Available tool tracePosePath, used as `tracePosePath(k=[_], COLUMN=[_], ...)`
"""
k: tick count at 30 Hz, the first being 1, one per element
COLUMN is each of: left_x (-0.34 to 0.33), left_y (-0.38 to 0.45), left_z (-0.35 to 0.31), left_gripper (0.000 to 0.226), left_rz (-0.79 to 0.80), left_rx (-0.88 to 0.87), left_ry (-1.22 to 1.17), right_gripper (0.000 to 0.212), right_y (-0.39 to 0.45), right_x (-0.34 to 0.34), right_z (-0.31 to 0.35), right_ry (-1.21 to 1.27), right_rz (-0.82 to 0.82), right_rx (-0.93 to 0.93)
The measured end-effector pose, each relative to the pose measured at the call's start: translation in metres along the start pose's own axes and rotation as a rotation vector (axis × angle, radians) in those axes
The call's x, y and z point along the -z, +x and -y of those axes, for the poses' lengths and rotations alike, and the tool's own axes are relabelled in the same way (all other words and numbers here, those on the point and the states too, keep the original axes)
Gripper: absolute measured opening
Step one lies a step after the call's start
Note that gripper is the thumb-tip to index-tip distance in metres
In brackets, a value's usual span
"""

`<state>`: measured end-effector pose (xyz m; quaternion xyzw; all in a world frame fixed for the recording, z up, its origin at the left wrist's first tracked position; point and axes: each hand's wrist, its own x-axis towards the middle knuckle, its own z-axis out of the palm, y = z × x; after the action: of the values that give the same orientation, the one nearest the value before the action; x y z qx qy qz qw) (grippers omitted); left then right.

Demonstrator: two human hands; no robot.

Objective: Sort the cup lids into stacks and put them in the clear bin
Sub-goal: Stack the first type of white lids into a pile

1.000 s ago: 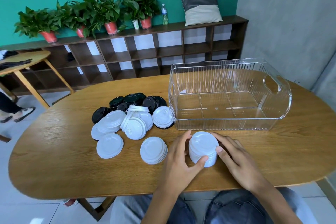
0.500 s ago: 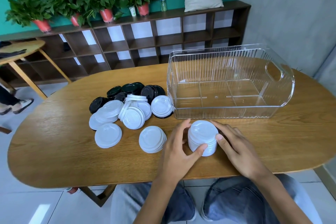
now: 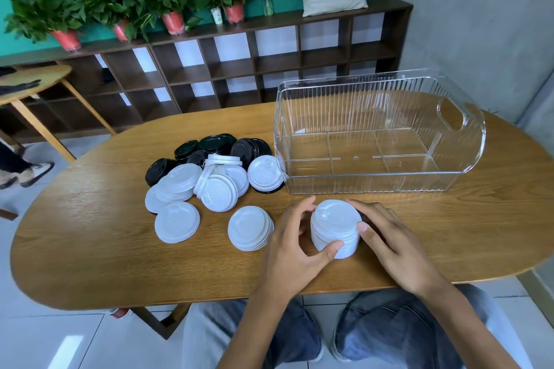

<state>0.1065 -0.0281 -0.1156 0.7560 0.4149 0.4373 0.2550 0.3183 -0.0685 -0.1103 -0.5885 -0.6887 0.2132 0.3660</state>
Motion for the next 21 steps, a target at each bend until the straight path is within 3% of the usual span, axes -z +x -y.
tracePosePath(k=[21], left_x=[0.0032], left_y=[-0.0006], left_z=[-0.0020], left_gripper=[0.074], left_rz=[0.026], left_rx=[-0.017], left_ry=[-0.007], right_gripper=[0.047], right_y=[-0.0032], right_x=[-0.0012], right_z=[-0.0023], right_ry=[-0.112], right_rz=[0.045], right_rx=[0.015])
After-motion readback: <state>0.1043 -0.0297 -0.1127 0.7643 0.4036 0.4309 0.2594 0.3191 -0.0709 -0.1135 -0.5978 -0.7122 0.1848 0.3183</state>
